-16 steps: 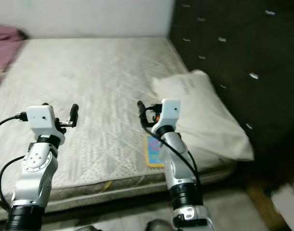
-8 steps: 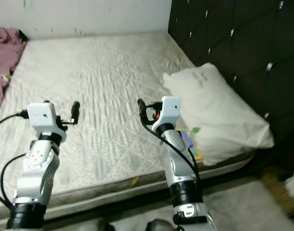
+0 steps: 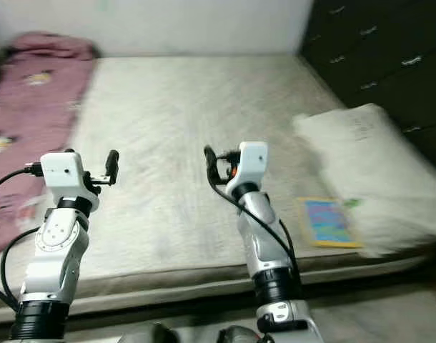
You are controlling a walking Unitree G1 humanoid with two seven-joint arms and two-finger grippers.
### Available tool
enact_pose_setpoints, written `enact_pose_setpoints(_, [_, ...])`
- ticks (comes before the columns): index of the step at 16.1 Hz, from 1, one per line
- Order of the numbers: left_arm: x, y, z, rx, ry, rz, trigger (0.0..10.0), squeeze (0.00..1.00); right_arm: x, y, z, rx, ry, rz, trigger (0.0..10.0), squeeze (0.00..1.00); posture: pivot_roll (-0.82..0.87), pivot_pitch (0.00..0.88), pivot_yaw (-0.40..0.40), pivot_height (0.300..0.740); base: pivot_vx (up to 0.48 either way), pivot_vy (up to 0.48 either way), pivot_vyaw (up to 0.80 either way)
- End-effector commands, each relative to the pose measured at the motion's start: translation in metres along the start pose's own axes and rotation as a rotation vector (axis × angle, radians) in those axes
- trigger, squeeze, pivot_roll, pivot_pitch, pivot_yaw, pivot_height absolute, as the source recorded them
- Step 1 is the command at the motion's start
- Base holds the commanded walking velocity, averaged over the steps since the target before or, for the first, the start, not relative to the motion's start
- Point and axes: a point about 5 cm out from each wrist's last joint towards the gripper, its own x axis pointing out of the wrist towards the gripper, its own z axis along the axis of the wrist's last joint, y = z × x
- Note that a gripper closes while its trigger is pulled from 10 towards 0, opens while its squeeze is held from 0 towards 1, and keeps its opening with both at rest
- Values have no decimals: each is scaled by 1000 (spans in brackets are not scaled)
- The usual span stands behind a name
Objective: Clean up the room
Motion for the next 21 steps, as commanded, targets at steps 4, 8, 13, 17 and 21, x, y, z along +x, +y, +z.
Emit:
enact_pose_setpoints(4, [0,-6,-1,-10,10,-13,10000,0,-3,-8,-3,-1,10,-25,10000,0,-38,3,-10,740,0,480,0])
enact_pose_setpoints(8, [1,-6,-1,-12,12,-10,10000,0,-3,-7,-2,-5,10,-22,10000,0,-39,5,-10,740,0,480,0])
enact_pose_setpoints(13, [2,-7,-1,-15,11,-11,10000,0,-2,-7,-3,3,12,-26,10000,0,-40,7,-10,740,0,480,0])
enact_pose_setpoints(17, [2,-8,0,-16,5,-12,10000,0,-2,-8,-4,8,16,-28,10000,0,-38,4,-12,740,0,480,0])
enact_pose_setpoints(21, [4,-12,2,-25,-3,-26,10000,0,-1,-9,-3,6,13,-30,10000,0,-38,0,-14,740,0,480,0])
